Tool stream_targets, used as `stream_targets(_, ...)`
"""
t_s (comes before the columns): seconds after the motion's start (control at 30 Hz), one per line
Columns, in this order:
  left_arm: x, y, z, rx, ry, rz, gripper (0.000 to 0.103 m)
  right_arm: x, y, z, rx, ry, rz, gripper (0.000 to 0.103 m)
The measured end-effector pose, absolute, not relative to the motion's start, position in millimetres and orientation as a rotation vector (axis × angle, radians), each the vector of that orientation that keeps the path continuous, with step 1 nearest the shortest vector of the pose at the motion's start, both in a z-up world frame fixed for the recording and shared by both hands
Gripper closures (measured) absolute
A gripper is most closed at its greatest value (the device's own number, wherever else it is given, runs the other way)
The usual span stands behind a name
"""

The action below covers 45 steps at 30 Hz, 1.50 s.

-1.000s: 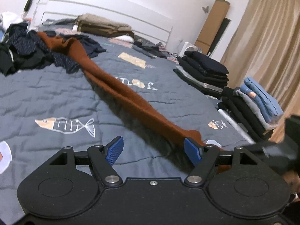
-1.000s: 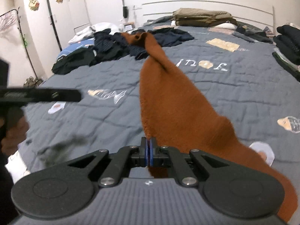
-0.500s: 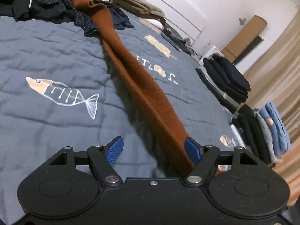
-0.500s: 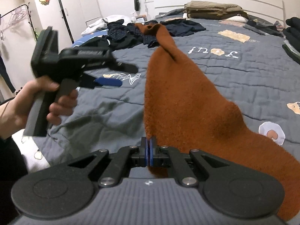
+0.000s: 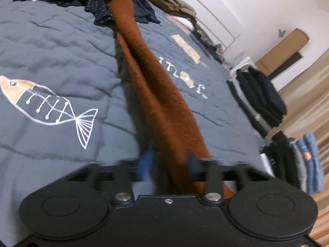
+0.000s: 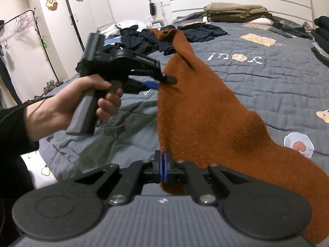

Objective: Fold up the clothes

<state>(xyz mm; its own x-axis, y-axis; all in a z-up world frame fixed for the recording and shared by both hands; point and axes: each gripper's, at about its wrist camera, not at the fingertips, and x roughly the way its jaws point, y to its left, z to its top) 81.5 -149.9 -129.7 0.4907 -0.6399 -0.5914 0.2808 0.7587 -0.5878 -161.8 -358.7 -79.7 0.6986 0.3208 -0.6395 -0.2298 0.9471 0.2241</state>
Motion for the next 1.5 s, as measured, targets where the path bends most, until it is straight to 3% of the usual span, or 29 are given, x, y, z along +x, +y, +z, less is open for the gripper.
stream_targets(0.07,77,-150,-127,-0.42,0.876,-0.592,0.096,-161,-360,-80,0.131,0.739,0.31,0.101)
stream_targets(0.33,20,-124,-102,-0.237,0.81,-0.66,0.098,-161,-370,-75,0.163,0.772,0.314,0.099)
stream_targets(0.5,-27,-109,-94,-0.142,0.813,-0.708,0.103,-172,-396,-56,0.308,0.698,0.353,0.096)
stream_targets(0.7,-59,-113,-95,-0.037,0.793,-0.755,0.103,-183,-431,-37,0.501,0.54,0.25,0.068)
stream_targets(1.1,2,-76,-93,-0.23,0.794,-0.58,0.1,-164,-413,-36,0.498,0.515,0.188,0.063)
stream_targets(1.2,22,-74,-96,-0.252,0.784,-0.553,0.085,-158,-407,-36,0.487,0.517,0.191,0.063)
stream_targets(1.27,35,-72,-98,-0.268,0.768,-0.534,0.047,-154,-402,-36,0.481,0.525,0.185,0.063)
stream_targets(1.5,85,-85,-105,-0.251,0.748,-0.507,0.048,-142,-392,-37,0.472,0.526,0.165,0.063)
